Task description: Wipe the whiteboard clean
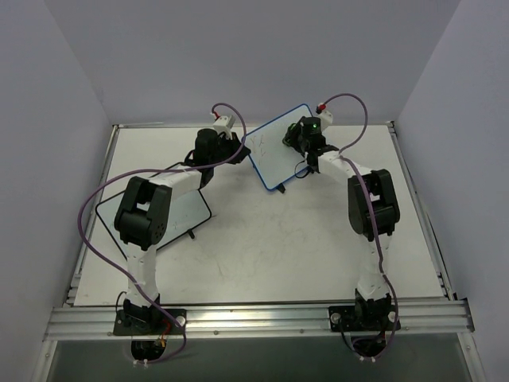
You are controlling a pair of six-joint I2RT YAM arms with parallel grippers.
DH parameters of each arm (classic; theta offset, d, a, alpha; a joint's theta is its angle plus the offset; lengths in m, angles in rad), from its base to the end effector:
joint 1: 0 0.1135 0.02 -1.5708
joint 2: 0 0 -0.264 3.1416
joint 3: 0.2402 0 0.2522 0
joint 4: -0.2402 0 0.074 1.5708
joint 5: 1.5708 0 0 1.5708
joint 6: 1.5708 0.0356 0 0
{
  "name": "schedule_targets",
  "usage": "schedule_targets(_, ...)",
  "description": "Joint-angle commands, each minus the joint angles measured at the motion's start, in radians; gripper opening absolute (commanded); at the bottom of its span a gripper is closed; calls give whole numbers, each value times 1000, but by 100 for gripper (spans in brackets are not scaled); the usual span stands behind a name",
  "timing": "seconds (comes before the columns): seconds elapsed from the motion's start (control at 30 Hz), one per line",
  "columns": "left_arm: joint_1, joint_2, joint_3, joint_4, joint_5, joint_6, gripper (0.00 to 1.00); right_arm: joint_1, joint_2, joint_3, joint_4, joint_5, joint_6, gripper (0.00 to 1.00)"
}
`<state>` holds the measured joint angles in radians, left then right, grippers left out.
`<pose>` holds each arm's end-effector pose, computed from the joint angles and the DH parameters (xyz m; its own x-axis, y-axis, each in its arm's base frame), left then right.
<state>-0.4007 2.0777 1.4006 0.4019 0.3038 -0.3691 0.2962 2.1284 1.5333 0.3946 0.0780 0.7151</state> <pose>0.4384 -0.1973 0.2082 -0.4633 -0.1776 -0.8682 0.5041 0.7529 -0.4230 0.4824 0.1443 0.2281 -0.2867 0.5960 -0.7501 -0.0397 0.7749 0.6308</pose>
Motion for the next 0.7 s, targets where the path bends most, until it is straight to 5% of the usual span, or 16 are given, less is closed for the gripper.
schedule_targets(0.0,-40,13,-5,-109,18,130,2,-55,48,13,-115,-33,0,0)
schedule_targets(0.37,-40,15,-3,-107,18,128,2,-3,136,194,-249,-256,-109,0)
schedule_targets(0.67,-41,19,0,-103,20,125,2,145,150,268,-332,-285,-164,0)
